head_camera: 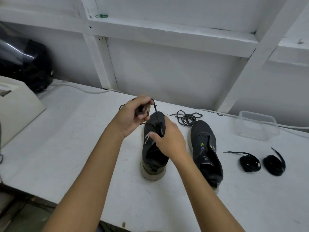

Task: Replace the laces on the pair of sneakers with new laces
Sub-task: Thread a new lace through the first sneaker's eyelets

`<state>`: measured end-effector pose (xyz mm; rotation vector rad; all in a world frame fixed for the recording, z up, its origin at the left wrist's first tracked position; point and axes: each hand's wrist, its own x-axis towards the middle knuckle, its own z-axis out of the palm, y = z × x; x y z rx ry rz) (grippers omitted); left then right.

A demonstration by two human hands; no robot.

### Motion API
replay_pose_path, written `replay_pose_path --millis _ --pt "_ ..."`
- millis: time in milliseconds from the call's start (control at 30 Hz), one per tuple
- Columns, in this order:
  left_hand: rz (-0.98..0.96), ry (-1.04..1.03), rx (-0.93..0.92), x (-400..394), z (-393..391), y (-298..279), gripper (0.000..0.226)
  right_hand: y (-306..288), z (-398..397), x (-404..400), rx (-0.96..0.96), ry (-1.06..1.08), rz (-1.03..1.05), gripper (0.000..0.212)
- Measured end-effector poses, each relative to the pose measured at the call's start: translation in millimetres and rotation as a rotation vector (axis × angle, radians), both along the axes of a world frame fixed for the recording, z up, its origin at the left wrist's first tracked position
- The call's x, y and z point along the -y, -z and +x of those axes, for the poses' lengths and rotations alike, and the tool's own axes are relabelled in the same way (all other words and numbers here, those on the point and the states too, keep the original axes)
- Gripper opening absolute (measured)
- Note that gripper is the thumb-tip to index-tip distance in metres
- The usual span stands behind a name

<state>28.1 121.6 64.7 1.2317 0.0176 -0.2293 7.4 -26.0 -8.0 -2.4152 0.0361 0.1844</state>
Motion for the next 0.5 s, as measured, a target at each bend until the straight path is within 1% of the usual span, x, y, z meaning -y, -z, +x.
replay_pose_path --millis 33,67,133,167,233,300,333,400,433,467,500 --pt "-0.009 0.014 -0.002 0.7 0.5 -0.1 0.031 -5.1 5.8 1.2 0.047 -0.026 0.058 0.070" --pt "-0.021 0.026 -0.003 0.4 2.2 0.6 0.031 -10.8 12.9 3.1 0.075 -0.050 0.120 0.059" --pt "-0.005 0.008 -0.005 -1.8 8.6 4.1 0.024 -22.9 24.3 7.1 0.079 -0.082 0.240 0.023" --pt "0.050 -0.040 -0.014 -3.5 13.5 7.5 0.018 -29.6 28.6 8.8 0.067 -0.083 0.294 0.019" --pt "0.255 -0.213 -0.058 -8.3 24.5 20.7 0.008 -40.0 36.1 12.9 0.055 -0.051 0.367 0.028" --pt "0.490 -0.422 -0.100 -15.2 32.3 43.0 0.012 -46.1 40.7 18.0 0.035 0.024 0.489 0.028" --pt "0.608 -0.489 -0.095 -18.8 33.7 56.3 0.014 -48.2 42.3 20.6 0.023 0.057 0.541 0.027" --pt "0.886 -0.511 -0.005 -19.9 29.4 77.3 0.014 -50.9 45.5 25.6 0.011 0.068 0.572 0.026" --pt "0.977 -0.492 0.073 -17.4 26.3 85.1 0.012 -51.1 46.2 27.0 0.007 0.052 0.572 0.025" --pt "1.007 -0.481 0.151 -14.0 23.8 90.6 0.008 -51.3 46.5 28.1 -0.001 0.039 0.579 0.024" --pt "0.986 -0.479 0.205 -9.8 20.6 92.5 0.006 -52.1 46.9 28.6 -0.013 0.033 0.595 0.021"
